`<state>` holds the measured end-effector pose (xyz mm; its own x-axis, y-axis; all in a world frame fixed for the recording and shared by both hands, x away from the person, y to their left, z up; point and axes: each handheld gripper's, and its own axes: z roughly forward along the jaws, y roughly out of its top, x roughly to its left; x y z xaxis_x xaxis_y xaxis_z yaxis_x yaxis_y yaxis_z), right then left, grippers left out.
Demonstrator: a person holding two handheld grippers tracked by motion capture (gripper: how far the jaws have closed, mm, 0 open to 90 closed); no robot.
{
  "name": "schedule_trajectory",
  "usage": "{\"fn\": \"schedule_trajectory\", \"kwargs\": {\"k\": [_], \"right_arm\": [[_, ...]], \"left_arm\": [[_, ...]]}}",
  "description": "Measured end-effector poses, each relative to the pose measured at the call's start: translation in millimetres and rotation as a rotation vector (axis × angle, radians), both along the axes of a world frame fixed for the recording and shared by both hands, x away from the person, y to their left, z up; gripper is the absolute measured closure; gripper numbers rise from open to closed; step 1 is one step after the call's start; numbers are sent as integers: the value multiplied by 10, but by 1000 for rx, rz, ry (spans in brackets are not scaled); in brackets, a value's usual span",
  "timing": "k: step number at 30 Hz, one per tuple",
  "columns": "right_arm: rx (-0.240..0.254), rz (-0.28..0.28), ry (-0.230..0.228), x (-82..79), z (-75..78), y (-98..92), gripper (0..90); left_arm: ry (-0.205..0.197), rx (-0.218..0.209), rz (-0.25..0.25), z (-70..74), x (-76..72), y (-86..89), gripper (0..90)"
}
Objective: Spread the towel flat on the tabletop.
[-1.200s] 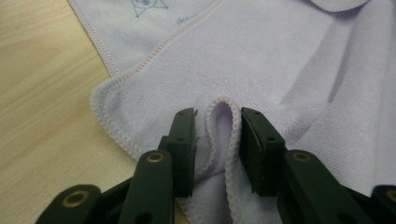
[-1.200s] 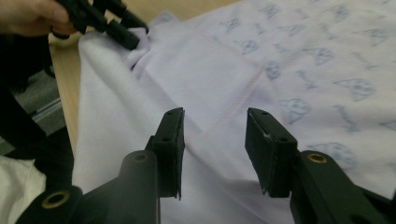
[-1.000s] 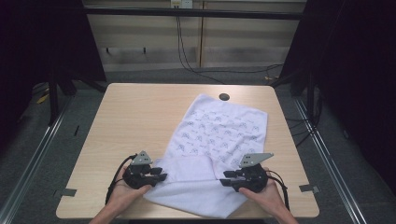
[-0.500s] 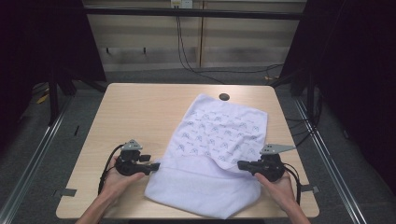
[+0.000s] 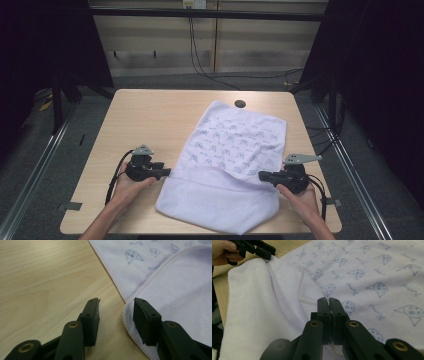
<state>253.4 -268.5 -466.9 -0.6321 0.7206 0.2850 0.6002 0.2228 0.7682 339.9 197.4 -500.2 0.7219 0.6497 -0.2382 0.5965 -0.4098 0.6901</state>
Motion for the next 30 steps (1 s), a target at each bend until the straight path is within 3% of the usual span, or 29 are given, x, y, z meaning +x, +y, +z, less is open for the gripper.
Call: {"fn": "schedule_trajectory", "kwargs": {"k": [6, 8, 9, 12, 15, 20, 22, 25, 26, 27, 28, 29, 30], "right_arm": [[-13, -3, 15, 13, -26, 5, 886], [-12, -5, 15, 16, -26, 0, 887], [-8, -6, 15, 19, -23, -2, 887], [7, -11, 13, 21, -1, -27, 887], [61, -19, 0, 24, 67, -79, 888], [85, -41, -71, 92, 348, -144, 888], [91, -56, -100, 144, 494, -184, 888], [100, -76, -150, 218, 756, -248, 888], [103, -78, -173, 223, 855, -268, 888], [130, -74, -226, 173, 1067, -289, 888], [130, -74, -226, 173, 1067, -289, 888], [143, -66, -258, 118, 1168, -300, 888], [156, -49, -305, -37, 1332, -319, 888]], "left_arm": [[-6, 25, -78, 5, -63, -57, 746], [-19, 31, -87, 6, -85, -69, 873], [-22, 31, -83, 11, -89, -67, 881], [-36, -8, -69, 82, -96, -20, 886], [-68, -71, -55, 221, -119, 35, 886], [-152, -136, -32, 546, -108, 38, 886], [-191, -150, -24, 732, -73, 40, 886], [-256, -210, -10, 1047, -55, 51, 886], [-279, -226, -19, 1157, -75, 60, 886], [-302, -240, -24, 1262, -112, 72, 886], [-329, -255, -31, 1362, -165, 93, 886], [-342, -276, -45, 1447, -230, 120, 886], [-378, -291, -69, 1565, -399, 177, 886]]}}
